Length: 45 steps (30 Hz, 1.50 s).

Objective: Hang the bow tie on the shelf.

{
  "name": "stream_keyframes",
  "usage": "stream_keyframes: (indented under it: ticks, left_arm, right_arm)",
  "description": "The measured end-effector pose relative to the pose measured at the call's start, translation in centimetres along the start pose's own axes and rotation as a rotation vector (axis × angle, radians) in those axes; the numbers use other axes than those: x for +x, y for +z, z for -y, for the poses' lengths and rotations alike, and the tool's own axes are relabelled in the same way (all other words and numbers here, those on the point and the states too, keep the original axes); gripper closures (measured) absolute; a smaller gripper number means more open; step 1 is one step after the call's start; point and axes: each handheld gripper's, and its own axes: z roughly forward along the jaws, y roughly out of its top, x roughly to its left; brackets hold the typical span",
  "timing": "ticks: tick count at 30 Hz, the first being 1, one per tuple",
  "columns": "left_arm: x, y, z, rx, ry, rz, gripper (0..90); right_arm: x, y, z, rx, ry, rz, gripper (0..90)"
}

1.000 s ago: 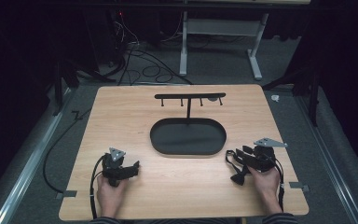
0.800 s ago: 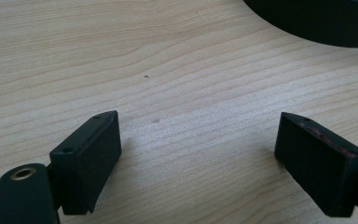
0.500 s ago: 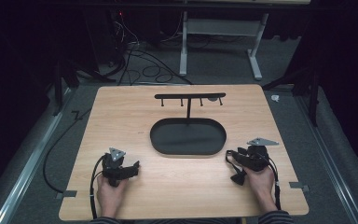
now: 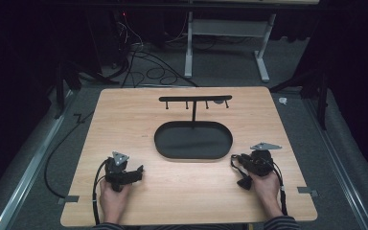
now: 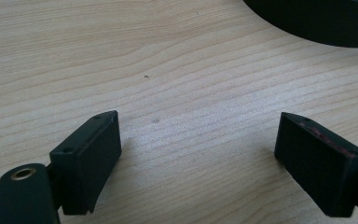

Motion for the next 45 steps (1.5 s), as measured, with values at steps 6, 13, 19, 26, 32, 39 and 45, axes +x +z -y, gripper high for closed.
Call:
stream_keyframes:
  ticks: [6,13,19,26,32,39,45]
  left_arm:
    - [0.0,0.0,0.0,0.000,0.000,0.000,14.9]
    - [0.0,0.0,0.0,0.000,0.000,0.000,14.9]
    - [0.0,0.0,0.0,0.000,0.000,0.000,14.9]
    - [0.0,0.0,0.0,0.000,0.000,0.000,14.9]
    - [0.0,0.0,0.0,0.000,0.000,0.000,14.9]
    - [0.0,0.0,0.0,0.000,0.000,0.000,14.9]
    - [0.0,0.0,0.0,0.000,0.000,0.000,14.9]
  right_arm:
    - [-0.1,-0.3,0.1,-0.010,-0.004,-0.002,80.1]
    - [0.0,-1.1,0.0,-0.038,-0.006,-0.009,80.8]
    - [0.0,-2.0,-0.2,-0.066,-0.016,-0.005,81.1]
    - [0.1,-3.0,-0.6,-0.091,-0.030,-0.006,81.2]
    - [0.5,-3.9,-1.2,-0.126,-0.043,-0.008,81.2]
    - [1.6,-5.1,-2.1,-0.155,-0.087,0.005,81.1]
    - [2.0,-5.8,-2.9,-0.186,-0.097,-0.009,81.2]
